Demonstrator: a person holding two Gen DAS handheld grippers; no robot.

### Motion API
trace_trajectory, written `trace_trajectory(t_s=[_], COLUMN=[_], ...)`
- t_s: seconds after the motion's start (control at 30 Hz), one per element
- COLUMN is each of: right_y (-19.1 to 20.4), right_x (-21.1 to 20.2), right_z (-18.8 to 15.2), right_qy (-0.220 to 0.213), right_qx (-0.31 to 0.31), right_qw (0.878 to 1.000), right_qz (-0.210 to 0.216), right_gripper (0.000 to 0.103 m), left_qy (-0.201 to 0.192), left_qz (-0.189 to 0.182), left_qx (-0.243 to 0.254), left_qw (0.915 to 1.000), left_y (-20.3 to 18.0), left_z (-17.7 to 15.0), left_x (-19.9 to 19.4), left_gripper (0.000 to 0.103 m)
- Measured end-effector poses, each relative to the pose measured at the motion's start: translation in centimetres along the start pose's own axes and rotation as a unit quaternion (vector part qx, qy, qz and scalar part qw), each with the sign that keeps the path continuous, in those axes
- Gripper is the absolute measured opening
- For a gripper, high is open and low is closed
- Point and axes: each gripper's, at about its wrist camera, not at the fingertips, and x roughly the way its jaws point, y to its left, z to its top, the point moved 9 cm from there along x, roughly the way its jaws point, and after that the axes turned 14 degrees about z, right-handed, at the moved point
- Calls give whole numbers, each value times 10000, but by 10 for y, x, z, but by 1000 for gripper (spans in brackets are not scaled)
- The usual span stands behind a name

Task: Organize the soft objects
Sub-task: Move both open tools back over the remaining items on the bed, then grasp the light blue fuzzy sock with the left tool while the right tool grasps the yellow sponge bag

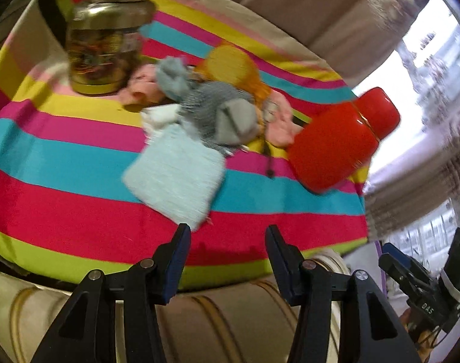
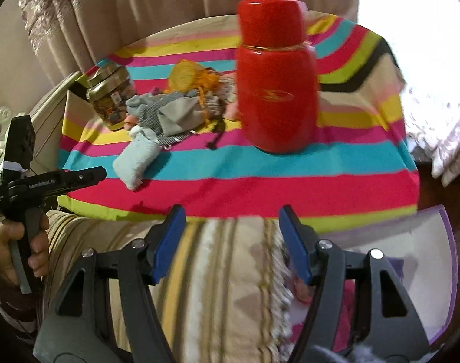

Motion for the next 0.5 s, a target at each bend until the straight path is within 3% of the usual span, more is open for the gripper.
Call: trace_trajectory(t_s=[0.1,0.27,0.5], right_y=[12,33,45], right_x=[16,42,74], right_z=[14,37,66], right_qy=[32,85,83], right_qx=[-176,-475,-702], right_qw=[9998,9988,9975], right_qz=[39,65,-4], right_gripper=[68,71,78], left_qy=[64,238,500], left_qz=[195,468,929], left_qx=[-81,-15,457], left_qw=[9998,9986,9934], left_y=[15,27,20], left_z=[10,23,35], left_x=[11,34,78], left_gripper=[69,75,82])
